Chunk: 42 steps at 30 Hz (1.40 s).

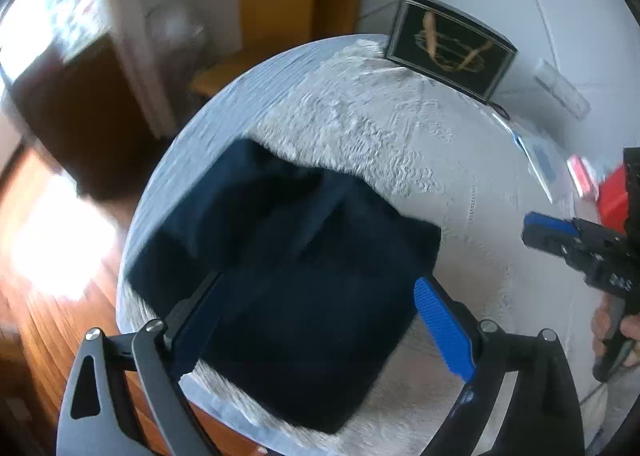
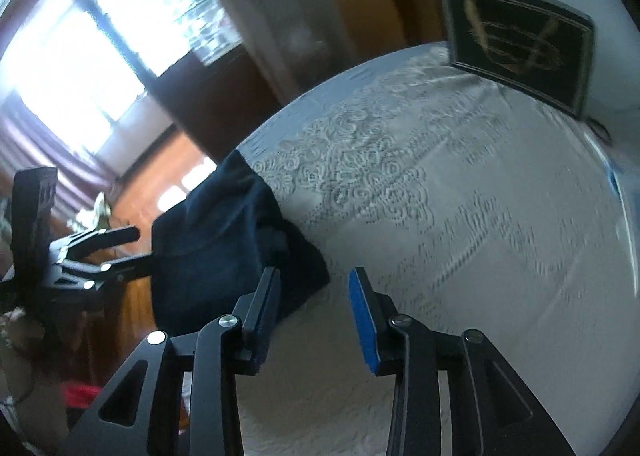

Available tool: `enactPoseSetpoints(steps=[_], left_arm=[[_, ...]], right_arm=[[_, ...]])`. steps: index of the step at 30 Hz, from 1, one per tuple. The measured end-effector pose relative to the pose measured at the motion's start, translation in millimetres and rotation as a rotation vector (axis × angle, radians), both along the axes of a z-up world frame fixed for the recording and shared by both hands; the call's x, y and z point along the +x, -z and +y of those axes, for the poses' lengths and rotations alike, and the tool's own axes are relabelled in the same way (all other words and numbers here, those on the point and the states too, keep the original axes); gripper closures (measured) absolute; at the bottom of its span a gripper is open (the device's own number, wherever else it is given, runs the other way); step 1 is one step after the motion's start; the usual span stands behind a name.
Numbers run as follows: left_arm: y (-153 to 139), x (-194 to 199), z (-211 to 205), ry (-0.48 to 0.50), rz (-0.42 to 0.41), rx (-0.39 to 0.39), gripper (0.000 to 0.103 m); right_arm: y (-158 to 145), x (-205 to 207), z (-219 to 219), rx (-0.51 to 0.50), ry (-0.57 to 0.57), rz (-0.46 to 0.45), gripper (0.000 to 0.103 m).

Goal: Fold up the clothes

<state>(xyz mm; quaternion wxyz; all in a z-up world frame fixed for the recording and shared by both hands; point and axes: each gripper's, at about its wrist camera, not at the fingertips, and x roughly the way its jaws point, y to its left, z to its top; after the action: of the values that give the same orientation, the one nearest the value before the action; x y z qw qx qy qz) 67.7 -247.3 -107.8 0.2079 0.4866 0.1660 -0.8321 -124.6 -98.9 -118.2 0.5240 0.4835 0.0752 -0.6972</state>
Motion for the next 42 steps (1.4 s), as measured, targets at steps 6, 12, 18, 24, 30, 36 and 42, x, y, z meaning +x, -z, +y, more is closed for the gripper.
enactPoseSetpoints(steps=[6, 12, 18, 24, 30, 36, 42], left_arm=[[10, -31, -51, 0.196, -0.016, -0.06, 0.008], [62, -66, -121, 0.335, -0.066, -0.021, 0.008], [97, -67, -168, 0.377, -0.093, 0.038, 0.007], [75, -20, -141, 0.541, -0.013, -0.063, 0.0], [98, 14, -130, 0.639, -0.05, -0.081, 0.0], [104, 17, -153, 0.643, -0.044, 0.063, 0.0], [82, -4, -171, 0.608, 0.003, 0.031, 0.0]], right_arm=[[17, 41, -16, -0.029, 0.095, -0.053, 0.08], [76, 44, -59, 0.004, 0.362, -0.168, 0.08], [91, 59, -44, 0.016, 0.737, -0.187, 0.095], [44, 131, -37, 0.035, 0.771, -0.062, 0.085], [67, 180, -53, 0.011, 0.765, -0.127, 0.085], [97, 204, -53, 0.059, 0.837, -0.191, 0.076], [77, 205, -29, -0.02, 0.936, -0.159, 0.04]])
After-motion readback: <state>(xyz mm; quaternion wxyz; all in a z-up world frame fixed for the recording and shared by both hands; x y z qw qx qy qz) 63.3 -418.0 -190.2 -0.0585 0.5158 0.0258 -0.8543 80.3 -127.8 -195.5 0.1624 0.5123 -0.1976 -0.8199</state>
